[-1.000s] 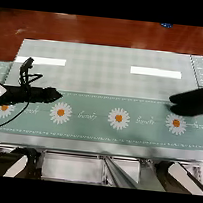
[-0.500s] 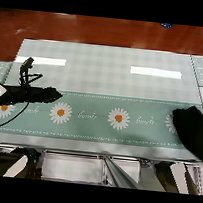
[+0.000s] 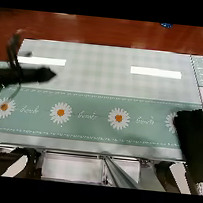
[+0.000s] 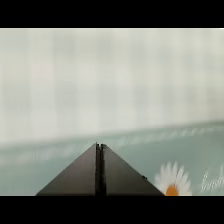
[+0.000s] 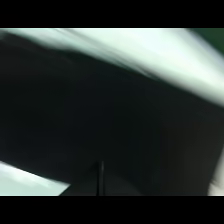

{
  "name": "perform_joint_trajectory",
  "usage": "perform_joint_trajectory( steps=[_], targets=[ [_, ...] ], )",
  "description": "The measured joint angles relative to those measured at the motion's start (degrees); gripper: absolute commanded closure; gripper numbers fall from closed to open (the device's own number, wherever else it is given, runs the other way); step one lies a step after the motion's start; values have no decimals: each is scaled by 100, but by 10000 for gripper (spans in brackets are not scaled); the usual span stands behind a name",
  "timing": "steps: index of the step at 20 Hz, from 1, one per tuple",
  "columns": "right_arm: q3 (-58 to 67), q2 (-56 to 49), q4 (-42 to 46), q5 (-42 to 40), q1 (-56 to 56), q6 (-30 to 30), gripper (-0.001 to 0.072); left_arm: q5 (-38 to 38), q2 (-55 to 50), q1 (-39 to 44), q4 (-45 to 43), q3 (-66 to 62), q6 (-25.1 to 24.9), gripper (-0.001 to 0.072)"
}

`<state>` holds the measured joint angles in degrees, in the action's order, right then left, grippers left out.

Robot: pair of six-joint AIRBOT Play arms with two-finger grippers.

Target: Fold the shirts.

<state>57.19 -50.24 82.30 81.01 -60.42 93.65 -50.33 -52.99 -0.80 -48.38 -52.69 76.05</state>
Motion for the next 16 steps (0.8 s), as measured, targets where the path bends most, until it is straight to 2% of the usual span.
perform_joint_trajectory(
  steps=[2,4,7,9,12,16],
  targets=[
    [562,-286,-844,-682,986,-295,689,-61,-448,111,-2,-1318,-22,688],
    [1198,-651,-1333,-1224,2223,-505,689,-260,-968,374,-131,-2625,-9,688],
    [1947,-1279,-1233,-1615,4155,-621,689,-640,-1582,951,-935,-3720,433,688],
    [2175,-1725,-446,-1471,5278,-428,690,-863,-1786,1379,-1816,-3589,861,688],
    [2164,-2343,682,-1169,6334,-13,690,-901,-1945,1683,-2959,-2706,1558,687],
    [1963,-2826,1123,-1224,6830,356,689,-835,-2017,1617,-3442,-2041,2197,687]
  ],
)
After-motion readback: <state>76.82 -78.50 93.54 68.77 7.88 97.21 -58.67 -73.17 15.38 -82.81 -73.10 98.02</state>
